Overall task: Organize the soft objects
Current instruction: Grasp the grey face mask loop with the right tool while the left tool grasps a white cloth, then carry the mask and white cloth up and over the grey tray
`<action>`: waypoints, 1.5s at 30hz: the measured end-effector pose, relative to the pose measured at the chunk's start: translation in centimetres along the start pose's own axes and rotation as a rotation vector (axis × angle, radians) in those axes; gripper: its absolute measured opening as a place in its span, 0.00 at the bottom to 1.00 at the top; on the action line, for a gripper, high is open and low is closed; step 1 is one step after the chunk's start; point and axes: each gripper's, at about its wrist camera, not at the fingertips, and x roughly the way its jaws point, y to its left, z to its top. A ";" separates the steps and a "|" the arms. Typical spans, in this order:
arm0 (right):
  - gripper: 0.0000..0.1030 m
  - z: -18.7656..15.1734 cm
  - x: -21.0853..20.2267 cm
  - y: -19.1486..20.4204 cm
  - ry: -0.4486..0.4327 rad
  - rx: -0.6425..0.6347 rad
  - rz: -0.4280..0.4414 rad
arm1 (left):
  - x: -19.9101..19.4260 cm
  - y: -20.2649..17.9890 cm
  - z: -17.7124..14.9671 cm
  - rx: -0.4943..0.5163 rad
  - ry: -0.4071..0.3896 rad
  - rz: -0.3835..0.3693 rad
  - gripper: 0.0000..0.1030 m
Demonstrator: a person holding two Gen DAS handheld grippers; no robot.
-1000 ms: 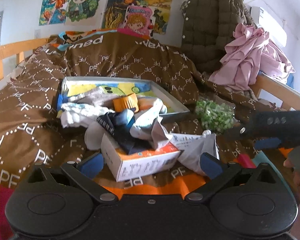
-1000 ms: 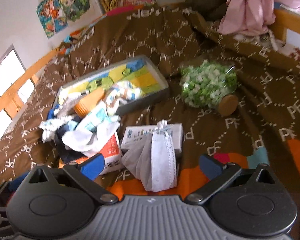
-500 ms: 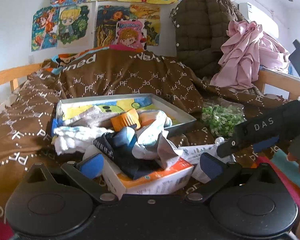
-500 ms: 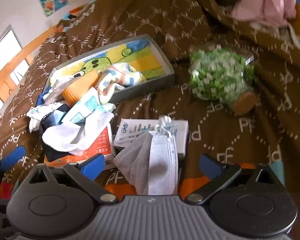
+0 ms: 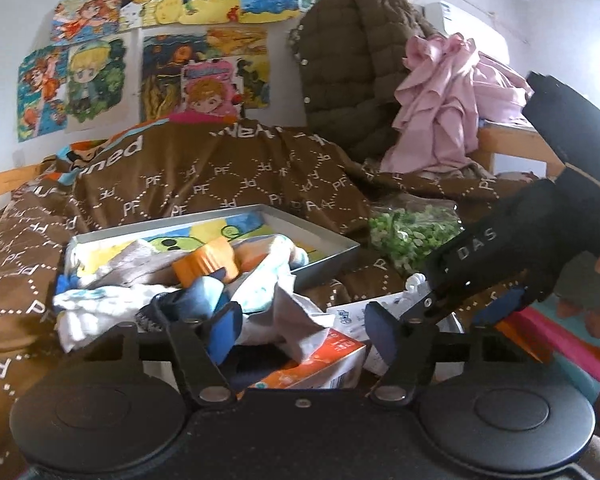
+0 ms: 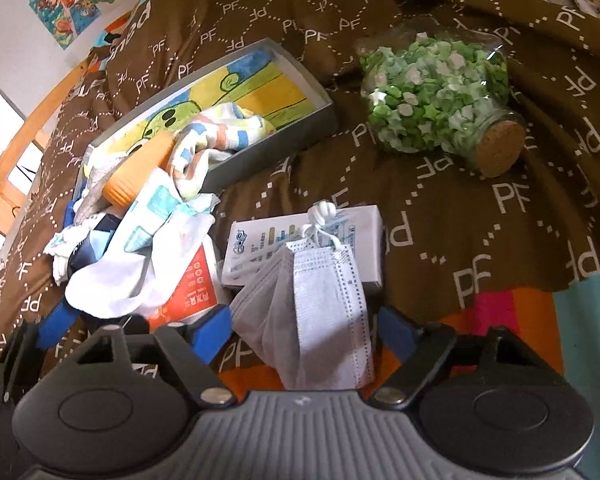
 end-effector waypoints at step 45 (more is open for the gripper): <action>0.17 0.0 -5.5 1.1 -0.283 -0.112 0.016 | -2.1 -5.2 0.6 0.150 0.046 -0.012 0.01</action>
